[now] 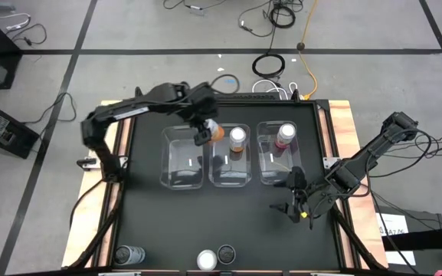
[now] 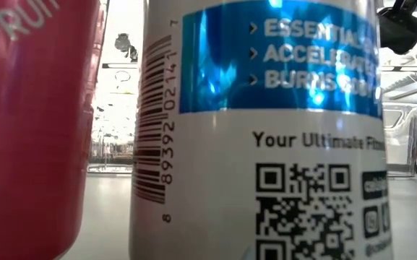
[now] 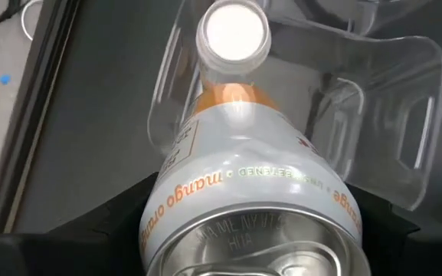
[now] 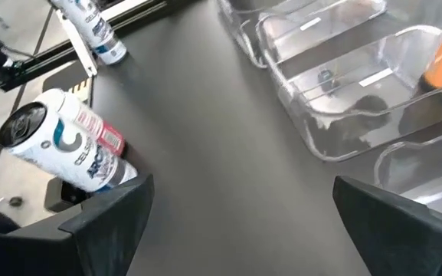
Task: Sort soda cans
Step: Put the orange soda can into the middle transparent bin
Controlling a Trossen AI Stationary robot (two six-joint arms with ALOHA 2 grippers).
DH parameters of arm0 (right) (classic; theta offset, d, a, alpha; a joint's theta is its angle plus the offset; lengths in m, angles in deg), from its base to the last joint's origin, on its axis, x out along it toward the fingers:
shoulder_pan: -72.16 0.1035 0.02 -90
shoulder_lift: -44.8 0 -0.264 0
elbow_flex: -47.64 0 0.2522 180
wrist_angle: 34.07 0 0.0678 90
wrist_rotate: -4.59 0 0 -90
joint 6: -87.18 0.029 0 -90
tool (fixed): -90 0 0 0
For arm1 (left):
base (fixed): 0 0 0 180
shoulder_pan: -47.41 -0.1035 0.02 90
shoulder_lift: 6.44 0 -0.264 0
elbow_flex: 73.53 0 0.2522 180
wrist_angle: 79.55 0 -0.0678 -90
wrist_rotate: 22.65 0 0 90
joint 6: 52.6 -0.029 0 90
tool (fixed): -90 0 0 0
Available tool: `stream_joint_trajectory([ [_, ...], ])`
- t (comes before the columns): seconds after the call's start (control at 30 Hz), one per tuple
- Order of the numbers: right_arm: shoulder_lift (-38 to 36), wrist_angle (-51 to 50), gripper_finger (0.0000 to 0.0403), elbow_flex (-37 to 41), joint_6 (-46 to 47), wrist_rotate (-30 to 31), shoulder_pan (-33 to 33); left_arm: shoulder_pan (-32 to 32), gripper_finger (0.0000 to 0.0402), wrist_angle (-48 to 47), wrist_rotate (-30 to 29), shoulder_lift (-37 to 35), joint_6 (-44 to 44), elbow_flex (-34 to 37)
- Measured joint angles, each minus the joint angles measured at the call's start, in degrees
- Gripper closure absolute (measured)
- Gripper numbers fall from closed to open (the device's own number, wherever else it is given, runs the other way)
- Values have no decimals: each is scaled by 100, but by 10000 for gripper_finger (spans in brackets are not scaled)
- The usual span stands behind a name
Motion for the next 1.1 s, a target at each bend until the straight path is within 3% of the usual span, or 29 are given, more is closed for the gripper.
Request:
stream_joint_trajectory([
  [0.17,0,-2,9,0,2,200,0,3,97,-599,-83,725,-408,-937],
  [0.33,0,-5,9,0,2,205,0,8,97,-1064,-189,1295,-571,-1422],
  [0.63,0,-35,9,0,2,227,0,15,97,-1114,-227,1750,-656,-1481],
  [1.1,0,-75,9,0,2,229,0,159,97,-765,-304,1842,-794,-1478],
])
